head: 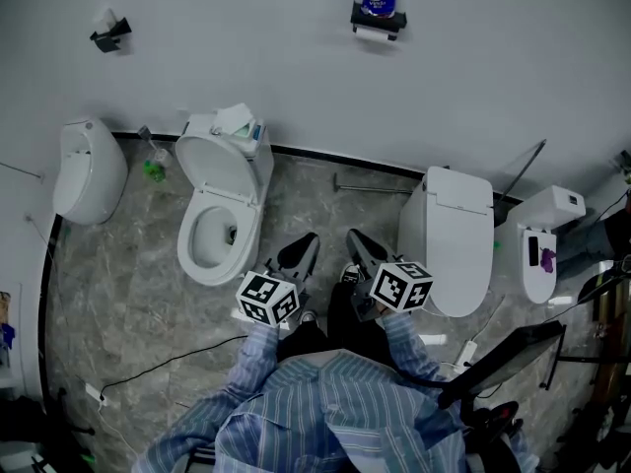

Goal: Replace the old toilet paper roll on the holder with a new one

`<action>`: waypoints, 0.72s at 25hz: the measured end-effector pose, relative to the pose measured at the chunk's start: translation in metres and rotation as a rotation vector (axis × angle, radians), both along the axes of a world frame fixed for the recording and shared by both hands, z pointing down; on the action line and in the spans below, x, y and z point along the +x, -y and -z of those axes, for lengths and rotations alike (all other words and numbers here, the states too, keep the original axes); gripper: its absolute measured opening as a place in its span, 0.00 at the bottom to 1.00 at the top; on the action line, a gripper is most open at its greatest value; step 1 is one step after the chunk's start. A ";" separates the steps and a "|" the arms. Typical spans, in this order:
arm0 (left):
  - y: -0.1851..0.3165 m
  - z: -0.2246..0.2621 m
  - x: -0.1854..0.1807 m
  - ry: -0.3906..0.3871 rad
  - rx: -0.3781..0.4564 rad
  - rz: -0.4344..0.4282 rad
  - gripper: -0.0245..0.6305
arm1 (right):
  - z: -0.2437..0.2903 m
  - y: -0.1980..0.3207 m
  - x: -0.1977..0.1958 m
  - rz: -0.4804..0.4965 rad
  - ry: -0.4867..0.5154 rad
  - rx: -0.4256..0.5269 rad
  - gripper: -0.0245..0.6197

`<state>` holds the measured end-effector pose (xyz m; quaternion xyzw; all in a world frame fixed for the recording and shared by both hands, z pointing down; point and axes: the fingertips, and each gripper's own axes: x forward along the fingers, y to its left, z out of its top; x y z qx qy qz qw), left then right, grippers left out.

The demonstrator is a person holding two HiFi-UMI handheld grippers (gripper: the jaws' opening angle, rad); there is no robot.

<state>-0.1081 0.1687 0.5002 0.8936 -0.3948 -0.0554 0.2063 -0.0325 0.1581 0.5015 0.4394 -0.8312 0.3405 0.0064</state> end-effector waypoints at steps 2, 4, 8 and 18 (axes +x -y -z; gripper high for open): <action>0.014 -0.003 0.005 0.000 -0.008 0.006 0.05 | -0.003 0.015 0.006 -0.001 0.010 -0.004 0.04; 0.031 -0.003 0.010 0.001 -0.010 0.016 0.05 | -0.003 0.034 0.013 -0.004 0.019 -0.002 0.05; 0.075 0.005 0.024 0.000 0.001 0.026 0.05 | 0.001 0.077 0.029 0.013 0.021 0.015 0.05; 0.187 0.024 0.106 -0.004 0.028 0.020 0.05 | 0.013 0.195 0.092 0.077 0.025 0.036 0.05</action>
